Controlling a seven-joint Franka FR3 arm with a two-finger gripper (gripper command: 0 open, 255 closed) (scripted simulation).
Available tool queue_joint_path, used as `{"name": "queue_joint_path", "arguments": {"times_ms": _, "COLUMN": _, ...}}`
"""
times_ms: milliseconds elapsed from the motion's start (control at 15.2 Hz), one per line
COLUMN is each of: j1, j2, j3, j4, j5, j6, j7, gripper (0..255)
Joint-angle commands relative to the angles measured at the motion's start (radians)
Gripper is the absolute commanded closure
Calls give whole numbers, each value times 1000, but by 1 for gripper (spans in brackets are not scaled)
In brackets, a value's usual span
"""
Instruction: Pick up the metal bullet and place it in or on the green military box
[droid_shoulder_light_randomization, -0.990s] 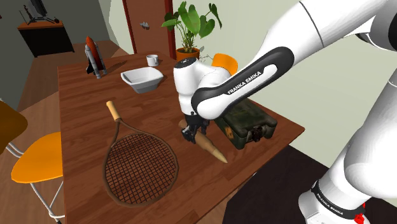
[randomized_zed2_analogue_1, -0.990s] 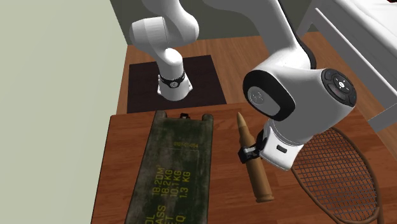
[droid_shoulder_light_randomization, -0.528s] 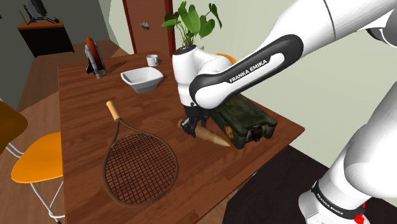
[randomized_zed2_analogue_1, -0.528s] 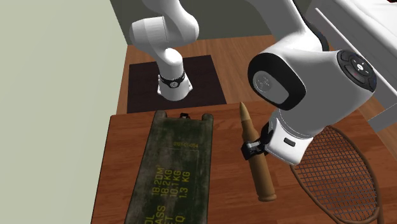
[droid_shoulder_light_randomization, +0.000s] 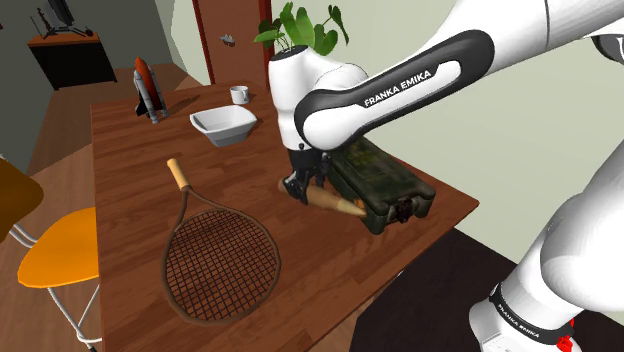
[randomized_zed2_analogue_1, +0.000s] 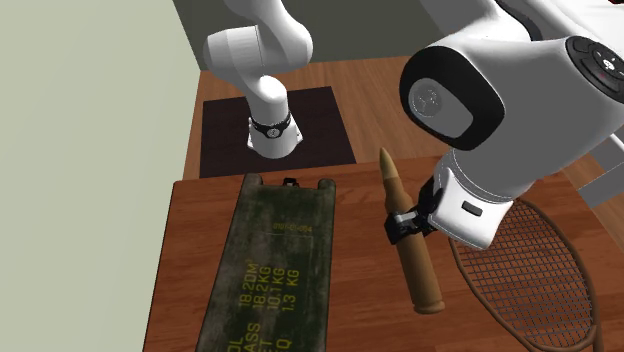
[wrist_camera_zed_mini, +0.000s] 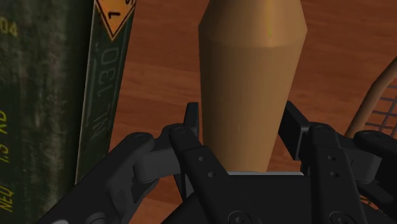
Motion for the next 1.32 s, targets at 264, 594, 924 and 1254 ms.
{"name": "queue_joint_path", "arguments": {"times_ms": 264, "j1": -1, "j2": -33, "j3": -2, "j4": 50, "j5": 19, "j6": -78, "j7": -22, "gripper": 255}}
{"name": "queue_joint_path", "arguments": {"times_ms": 594, "j1": -2, "j2": -52, "j3": -4, "j4": 98, "j5": 30, "j6": -142, "j7": -36, "gripper": 255}}
{"name": "queue_joint_path", "arguments": {"times_ms": 924, "j1": -3, "j2": -65, "j3": -6, "j4": 152, "j5": 37, "j6": -207, "j7": -48, "gripper": 255}}
{"name": "queue_joint_path", "arguments": {"times_ms": 1254, "j1": -48, "j2": -89, "j3": -60, "j4": 130, "j5": 35, "j6": -196, "j7": -148, "gripper": 255}}
